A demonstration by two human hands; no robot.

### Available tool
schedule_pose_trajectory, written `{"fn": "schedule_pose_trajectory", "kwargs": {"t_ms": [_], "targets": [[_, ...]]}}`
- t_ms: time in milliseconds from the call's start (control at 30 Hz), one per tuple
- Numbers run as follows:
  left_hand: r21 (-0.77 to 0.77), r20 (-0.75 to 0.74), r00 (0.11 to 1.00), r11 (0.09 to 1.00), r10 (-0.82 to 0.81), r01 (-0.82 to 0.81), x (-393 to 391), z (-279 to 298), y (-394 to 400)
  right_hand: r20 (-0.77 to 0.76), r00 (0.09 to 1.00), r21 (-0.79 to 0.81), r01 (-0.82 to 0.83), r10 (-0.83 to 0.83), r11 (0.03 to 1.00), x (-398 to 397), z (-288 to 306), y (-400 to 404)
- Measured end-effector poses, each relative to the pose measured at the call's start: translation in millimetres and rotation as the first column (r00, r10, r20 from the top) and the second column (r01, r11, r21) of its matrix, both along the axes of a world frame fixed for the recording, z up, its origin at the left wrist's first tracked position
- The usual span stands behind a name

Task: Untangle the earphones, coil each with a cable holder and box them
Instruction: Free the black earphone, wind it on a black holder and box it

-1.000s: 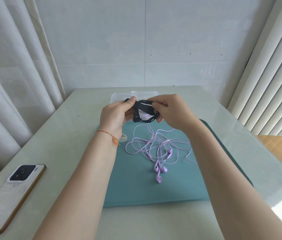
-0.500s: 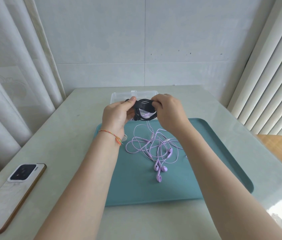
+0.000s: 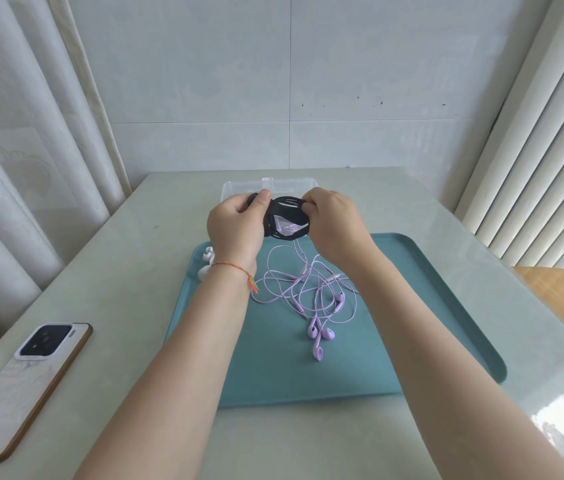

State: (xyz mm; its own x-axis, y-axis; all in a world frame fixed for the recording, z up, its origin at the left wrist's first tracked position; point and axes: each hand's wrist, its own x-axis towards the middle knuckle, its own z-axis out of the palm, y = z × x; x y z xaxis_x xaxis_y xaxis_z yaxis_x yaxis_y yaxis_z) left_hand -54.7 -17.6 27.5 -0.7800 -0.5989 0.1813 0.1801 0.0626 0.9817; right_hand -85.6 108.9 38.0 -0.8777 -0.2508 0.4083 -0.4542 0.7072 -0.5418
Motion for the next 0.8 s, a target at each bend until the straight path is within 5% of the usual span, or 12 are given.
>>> {"fn": "schedule_pose_trajectory", "kwargs": {"t_ms": [200,300,367,500,800], "targets": [[-0.015,0.037,0.997,0.997,-0.068,0.069,-2,-1,-12,0.210,0.972,-0.199,-0.067,0.109,0.978,3,7,7],[-0.176,0.047,0.992,0.976,-0.120,0.127,2,1,-16,0.281,0.948,-0.236,-0.082,0.149,0.968,3,8,11],[-0.413,0.044,0.988,0.898,-0.145,0.150,2,3,-18,0.314,0.938,-0.212,-0.080,0.146,0.974,3,8,12],[-0.826,0.059,0.996,0.557,-0.072,0.089,3,2,-17,0.349,0.930,-0.110,-0.079,0.113,0.991,4,10,15],[-0.913,0.097,0.974,0.371,-0.203,0.169,6,4,0,0.339,0.935,-0.076,-0.080,0.102,0.994,2,12,24]]}}
